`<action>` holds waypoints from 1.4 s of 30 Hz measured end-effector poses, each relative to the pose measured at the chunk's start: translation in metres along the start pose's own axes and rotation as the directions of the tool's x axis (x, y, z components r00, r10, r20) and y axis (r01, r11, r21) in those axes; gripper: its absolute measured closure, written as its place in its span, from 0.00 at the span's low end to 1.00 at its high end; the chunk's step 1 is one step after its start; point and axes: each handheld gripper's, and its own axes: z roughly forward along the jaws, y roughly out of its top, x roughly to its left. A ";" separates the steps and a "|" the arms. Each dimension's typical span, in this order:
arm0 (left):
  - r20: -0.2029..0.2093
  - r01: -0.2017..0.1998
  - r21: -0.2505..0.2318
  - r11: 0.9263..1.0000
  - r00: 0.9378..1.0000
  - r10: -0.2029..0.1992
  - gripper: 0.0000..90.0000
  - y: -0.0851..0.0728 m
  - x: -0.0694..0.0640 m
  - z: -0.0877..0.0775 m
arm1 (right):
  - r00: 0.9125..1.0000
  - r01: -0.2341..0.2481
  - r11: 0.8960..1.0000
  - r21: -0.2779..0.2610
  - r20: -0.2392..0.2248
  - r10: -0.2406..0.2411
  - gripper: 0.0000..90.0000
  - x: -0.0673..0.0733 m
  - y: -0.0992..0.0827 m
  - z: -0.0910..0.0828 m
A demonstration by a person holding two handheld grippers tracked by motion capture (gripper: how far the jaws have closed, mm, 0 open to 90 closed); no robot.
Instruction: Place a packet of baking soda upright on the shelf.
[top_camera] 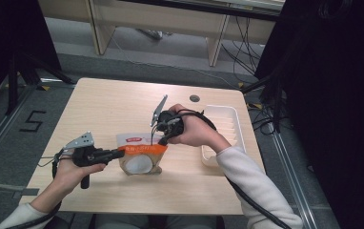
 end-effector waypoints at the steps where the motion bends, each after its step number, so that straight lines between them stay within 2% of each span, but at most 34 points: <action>1: -0.003 -0.006 0.007 1.000 1.000 0.006 0.95 -0.001 0.000 0.000 | 1.000 0.017 1.000 -0.011 -0.006 -0.017 1.00 0.000 0.001 0.000; 3: -0.011 0.006 0.009 1.000 1.000 -0.006 0.92 -0.003 -0.002 0.000 | 1.000 0.023 1.000 -0.010 -0.014 -0.023 1.00 0.000 0.003 -0.001; 4: -0.023 0.015 0.001 1.000 1.000 -0.015 0.84 -0.004 -0.003 -0.001 | 0.999 0.033 0.999 0.011 0.009 -0.033 1.00 0.001 0.005 -0.004; 6: -0.074 0.054 -0.008 0.999 0.996 -0.054 0.74 -0.007 -0.008 -0.008 | 1.000 0.020 0.999 0.025 0.000 -0.020 1.00 0.001 0.006 -0.010; 7: -0.101 0.054 -0.003 0.999 0.993 -0.054 0.67 -0.010 -0.010 -0.011 | 1.000 0.019 0.999 0.028 0.005 -0.019 1.00 0.001 0.007 -0.013; 8: -0.101 0.054 -0.003 0.999 0.993 -0.054 0.62 -0.010 -0.010 -0.011 | 1.000 0.019 0.999 0.028 0.005 -0.019 1.00 0.001 0.007 -0.013; 9: -0.120 0.049 0.009 0.999 0.992 -0.048 0.62 -0.012 -0.012 -0.014 | 0.999 0.039 0.999 0.028 0.001 -0.039 1.00 0.000 0.008 -0.014; 10: -0.158 0.061 0.019 0.998 0.986 -0.058 0.54 -0.019 -0.015 -0.020 | 0.998 0.064 0.998 0.023 0.012 -0.065 1.00 -0.002 0.009 -0.018; 11: -0.158 0.061 0.019 0.998 0.986 -0.058 0.52 -0.019 -0.015 -0.020 | 0.999 0.051 0.998 0.033 0.015 -0.051 1.00 -0.001 0.010 -0.020; 13: -0.178 0.072 0.026 0.997 0.982 -0.066 0.49 -0.024 -0.019 -0.025 | 0.998 0.058 0.998 0.031 0.019 -0.059 1.00 -0.003 0.010 -0.022; 14: -0.178 0.073 0.028 0.997 0.982 -0.066 0.47 -0.026 -0.020 -0.027 | 0.999 0.032 0.999 0.044 0.020 -0.033 1.00 -0.001 0.010 -0.025; 17: -0.188 0.065 0.043 0.997 0.981 -0.056 0.44 -0.031 -0.024 -0.033 | 0.999 0.038 0.998 0.046 0.034 -0.040 1.00 -0.002 0.011 -0.029; 18: -0.204 0.096 0.045 0.994 0.975 -0.085 0.42 -0.036 -0.026 -0.036 | 0.998 0.038 0.998 0.045 0.038 -0.040 1.00 -0.002 0.011 -0.032; 20: -0.198 0.087 0.048 0.995 0.977 -0.076 0.42 -0.037 -0.026 -0.037 | 0.998 0.044 0.998 0.041 0.033 -0.046 1.00 -0.003 0.011 -0.032; 22: -0.209 0.097 0.045 0.994 0.974 -0.086 0.41 -0.039 -0.027 -0.038 | 0.999 0.024 0.999 0.048 0.040 -0.026 1.00 -0.004 0.010 -0.036; 24: -0.214 0.081 0.050 0.995 0.974 -0.069 0.41 -0.039 -0.026 -0.039 | 0.998 0.043 0.998 0.046 0.042 -0.045 1.00 -0.008 0.008 -0.037; 25: -0.210 0.079 0.053 0.996 0.975 -0.066 0.41 -0.040 -0.024 -0.039 | 0.999 0.031 0.999 0.043 0.040 -0.033 1.00 -0.008 0.008 -0.039; 26: -0.216 0.095 0.044 0.994 0.973 -0.084 0.41 -0.041 -0.024 -0.037 | 0.999 0.005 0.998 0.058 0.041 -0.008 1.00 -0.007 0.007 -0.041; 28: -0.211 0.089 0.053 0.995 0.974 -0.076 0.41 -0.041 -0.023 -0.037 | 0.999 0.024 0.999 0.037 0.042 -0.025 1.00 -0.010 0.005 -0.043; 29: -0.222 0.090 0.053 0.995 0.972 -0.076 0.41 -0.041 -0.024 -0.036 | 0.999 0.008 0.999 0.050 0.044 -0.011 1.00 -0.009 0.006 -0.045; 30: -0.214 0.081 0.054 0.995 0.974 -0.068 0.41 -0.041 -0.024 -0.036 | 0.999 -0.008 0.998 0.055 0.049 0.005 1.00 -0.009 0.005 -0.048; 31: -0.220 0.064 0.059 0.996 0.974 -0.049 0.41 -0.040 -0.025 -0.036 | 0.999 -0.006 0.999 0.050 0.049 0.004 1.00 -0.009 0.005 -0.049; 34: -0.219 0.051 0.054 0.997 0.975 -0.038 0.41 -0.040 -0.025 -0.036 | 0.998 0.022 0.999 0.033 0.059 -0.024 1.00 -0.013 0.004 -0.053; 36: -0.227 0.051 0.056 0.997 0.973 -0.037 0.41 -0.040 -0.025 -0.036 | 0.998 -0.019 0.999 0.050 0.064 0.015 1.00 -0.011 0.003 -0.056; 38: -0.228 0.054 0.051 0.997 0.973 -0.041 0.40 -0.040 -0.024 -0.036 | 0.998 -0.030 0.999 0.041 0.062 0.028 1.00 -0.011 0.003 -0.057; 40: -0.229 0.054 0.050 0.997 0.973 -0.041 0.40 -0.040 -0.024 -0.036 | 0.998 -0.009 0.999 0.047 0.063 0.006 1.00 -0.014 0.003 -0.059; 41: -0.231 0.052 0.053 0.997 0.972 -0.038 0.40 -0.040 -0.024 -0.036 | 0.998 -0.022 0.998 0.051 0.068 0.018 1.00 -0.013 0.003 -0.060; 42: -0.231 0.057 0.048 0.997 0.972 -0.044 0.40 -0.040 -0.024 -0.036 | 0.997 -0.013 0.999 0.048 0.074 0.009 1.00 -0.014 0.002 -0.061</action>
